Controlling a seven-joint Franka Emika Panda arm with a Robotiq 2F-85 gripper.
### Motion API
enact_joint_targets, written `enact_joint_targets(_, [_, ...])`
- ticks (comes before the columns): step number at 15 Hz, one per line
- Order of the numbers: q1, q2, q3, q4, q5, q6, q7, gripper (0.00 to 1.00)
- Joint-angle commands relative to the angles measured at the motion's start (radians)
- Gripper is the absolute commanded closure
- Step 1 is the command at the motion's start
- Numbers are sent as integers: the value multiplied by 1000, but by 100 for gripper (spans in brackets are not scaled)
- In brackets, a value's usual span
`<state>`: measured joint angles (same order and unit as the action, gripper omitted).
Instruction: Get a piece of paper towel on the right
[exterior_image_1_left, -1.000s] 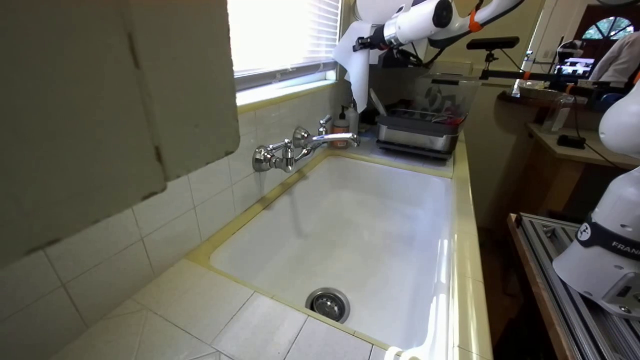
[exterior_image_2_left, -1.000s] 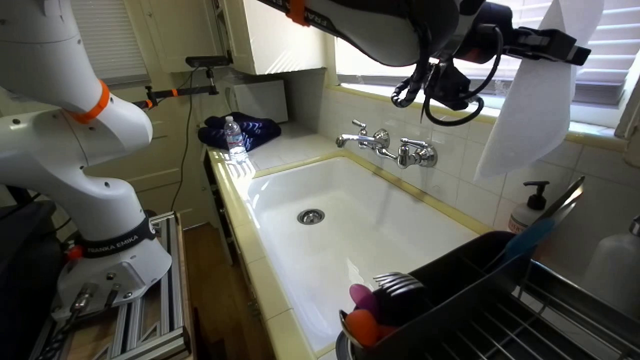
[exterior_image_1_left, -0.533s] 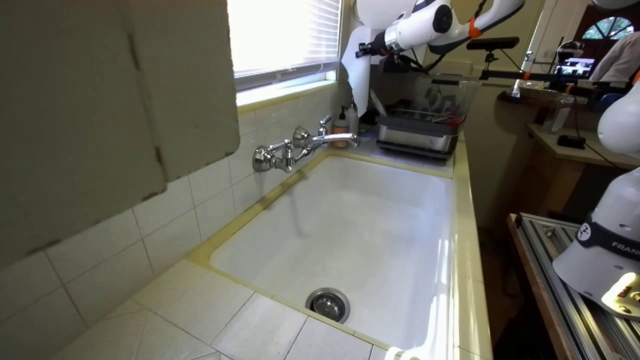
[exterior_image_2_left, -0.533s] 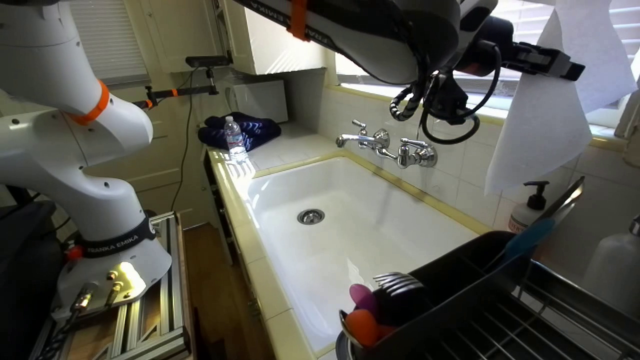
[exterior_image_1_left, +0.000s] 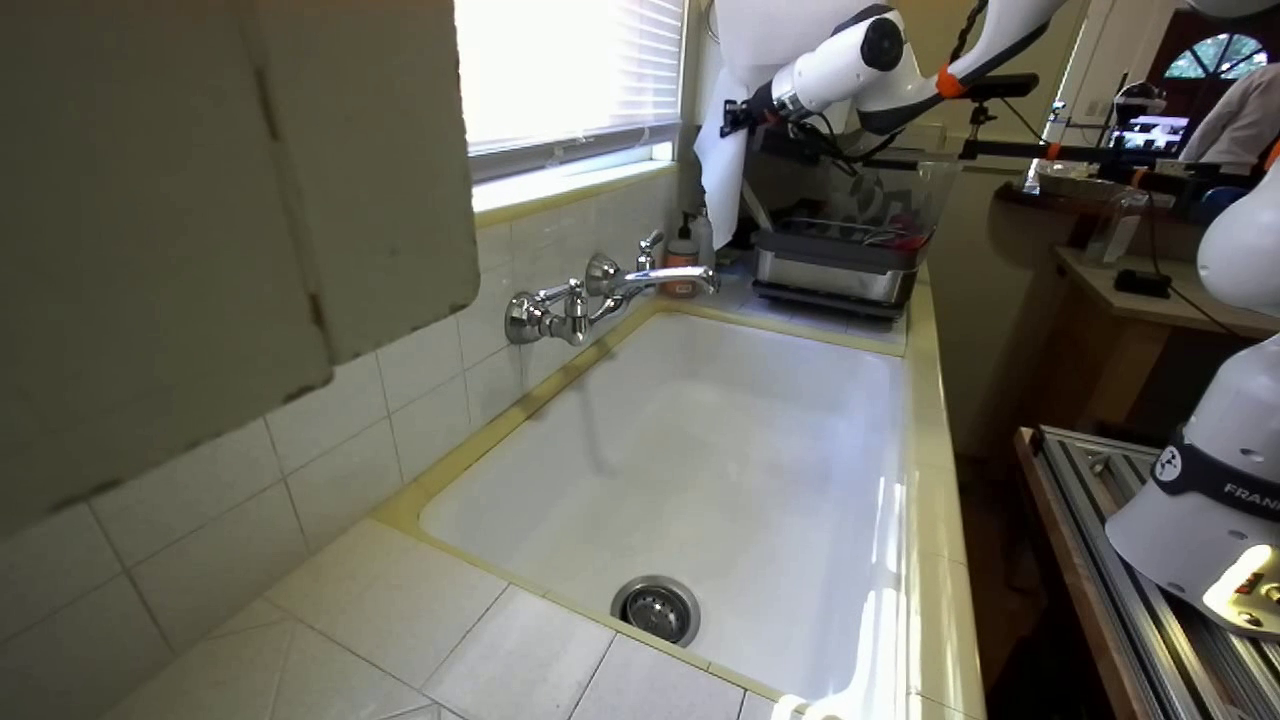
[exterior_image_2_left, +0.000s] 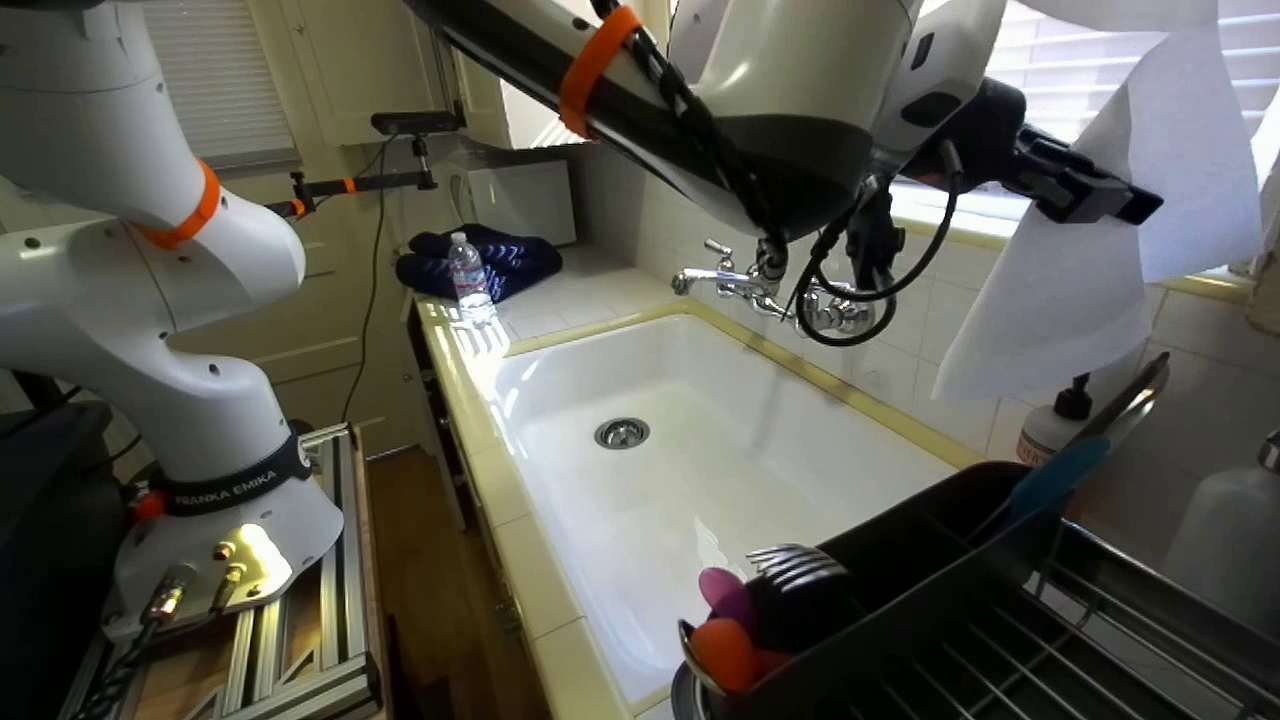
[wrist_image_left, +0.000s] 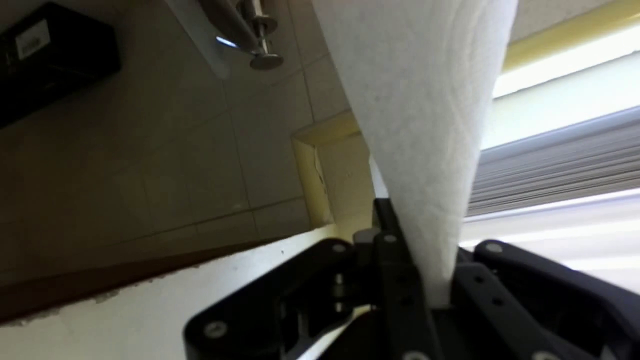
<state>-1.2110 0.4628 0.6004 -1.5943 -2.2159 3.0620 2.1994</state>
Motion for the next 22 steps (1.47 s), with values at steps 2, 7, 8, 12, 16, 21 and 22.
enact_joint_targets(2, [42,-62,-81,-109,323,-22,-95,100])
enact_joint_targets(7, [278,-119,-349,-187,711,2,-241,100])
enact_joint_targets(8, [317,-130,-387,-208,790,6,-284,100])
enact_joint_targets(12, [285,-173,-301,-255,942,-37,-392,100])
enact_joint_targets(16, [443,-253,-448,-343,1218,-27,-581,100])
enact_joint_targets(21, [608,-348,-565,-450,1588,-93,-901,100])
enact_joint_targets(22, [506,-366,-450,-450,1574,-138,-905,100])
